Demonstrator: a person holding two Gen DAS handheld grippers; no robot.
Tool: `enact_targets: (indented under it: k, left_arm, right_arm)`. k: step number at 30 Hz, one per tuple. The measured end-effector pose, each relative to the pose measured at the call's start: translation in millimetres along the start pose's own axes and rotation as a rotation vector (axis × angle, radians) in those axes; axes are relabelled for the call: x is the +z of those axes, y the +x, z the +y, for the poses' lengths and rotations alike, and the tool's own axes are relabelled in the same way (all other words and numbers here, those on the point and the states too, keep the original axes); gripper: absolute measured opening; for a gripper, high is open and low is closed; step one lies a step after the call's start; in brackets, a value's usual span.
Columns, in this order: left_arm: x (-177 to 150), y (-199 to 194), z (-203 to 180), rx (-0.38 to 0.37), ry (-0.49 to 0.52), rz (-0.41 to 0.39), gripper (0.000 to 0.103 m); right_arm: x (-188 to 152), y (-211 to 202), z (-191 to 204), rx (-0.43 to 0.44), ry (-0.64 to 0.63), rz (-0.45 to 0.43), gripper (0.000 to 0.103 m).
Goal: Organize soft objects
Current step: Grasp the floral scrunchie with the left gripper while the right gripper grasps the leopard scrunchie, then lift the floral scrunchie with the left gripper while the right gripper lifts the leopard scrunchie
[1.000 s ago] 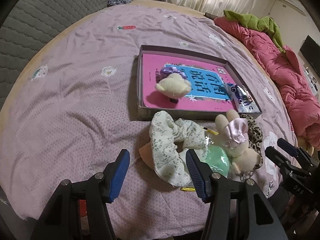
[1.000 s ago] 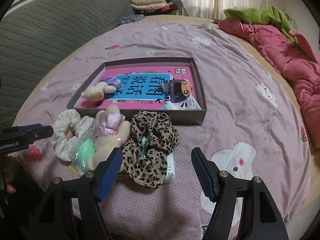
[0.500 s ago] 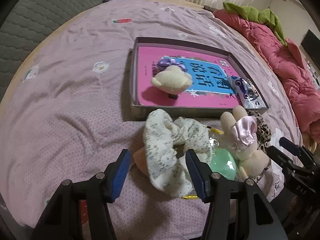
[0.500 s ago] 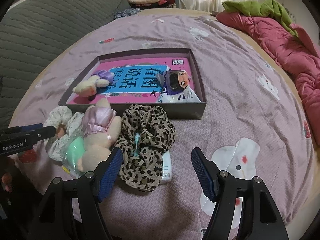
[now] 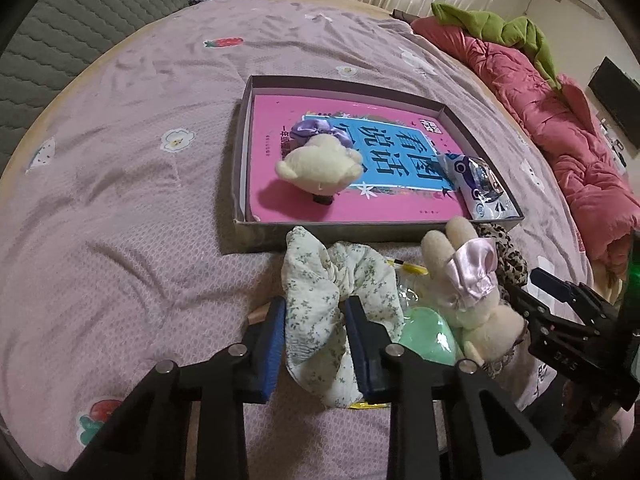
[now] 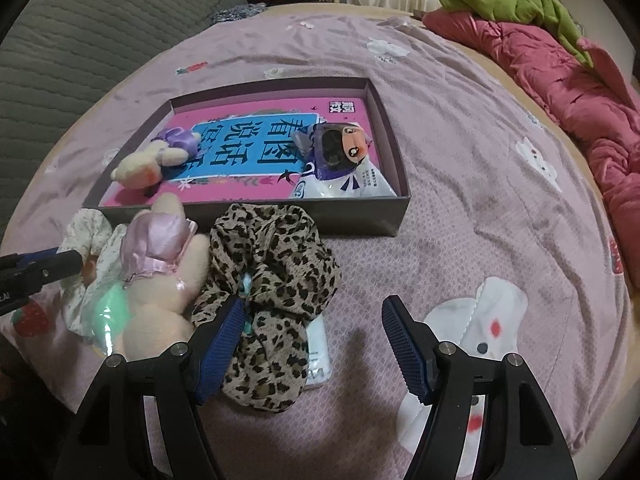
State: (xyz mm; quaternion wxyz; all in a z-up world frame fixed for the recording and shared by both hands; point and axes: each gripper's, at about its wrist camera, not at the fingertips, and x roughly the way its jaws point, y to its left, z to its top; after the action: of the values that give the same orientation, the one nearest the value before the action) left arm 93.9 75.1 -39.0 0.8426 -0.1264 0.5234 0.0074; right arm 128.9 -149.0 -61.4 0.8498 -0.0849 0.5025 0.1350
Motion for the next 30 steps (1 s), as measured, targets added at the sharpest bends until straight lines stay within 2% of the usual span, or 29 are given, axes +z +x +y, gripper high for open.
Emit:
enact_targets:
  k: [1,5,6,12,16,25,30]
  left_arm:
    - [0.1,0.2,0.6,-0.002,-0.004,0.000,0.028]
    - [0.5,1.3,4.2,-0.023,-0.026,0.000,0.023]
    - [0.4,1.3,5.4,-0.025,-0.033,0.001,0.021]
    - [-0.4,0.1,9.1,-0.055,-0.058,-0.001,0.014]
    - [-1.6,-2.2,8.0,-0.072,-0.056,-0.004,0.011]
    - [-3.4,-9.8,6.5,-0.095,-0.064,-0.016,0.008]
    - [-2.5,-17.6,4.3,-0.102,-0.061,-0.035,0.008]
  right_arm:
    - [0.6,1.1,-0.7,0.006,-0.001,0.002,0.053]
    - [1.6,2.7,-3.1,0.045,0.000,0.004,0.029]
    - [1.4,2.2,-3.4,0.044,0.002,0.001,0.026]
    - [3.9,-11.5,-11.6,0.068,0.038,-0.053,0.019]
    - [5.2,-16.6,-13.6,0.064,0.042,-0.064,0.019]
    - [6.0,-31.1,-17.3,0.063,0.047,-0.111,0.010]
    - [8.3,-40.3,-19.4,0.074,0.051,-0.141,0.009]
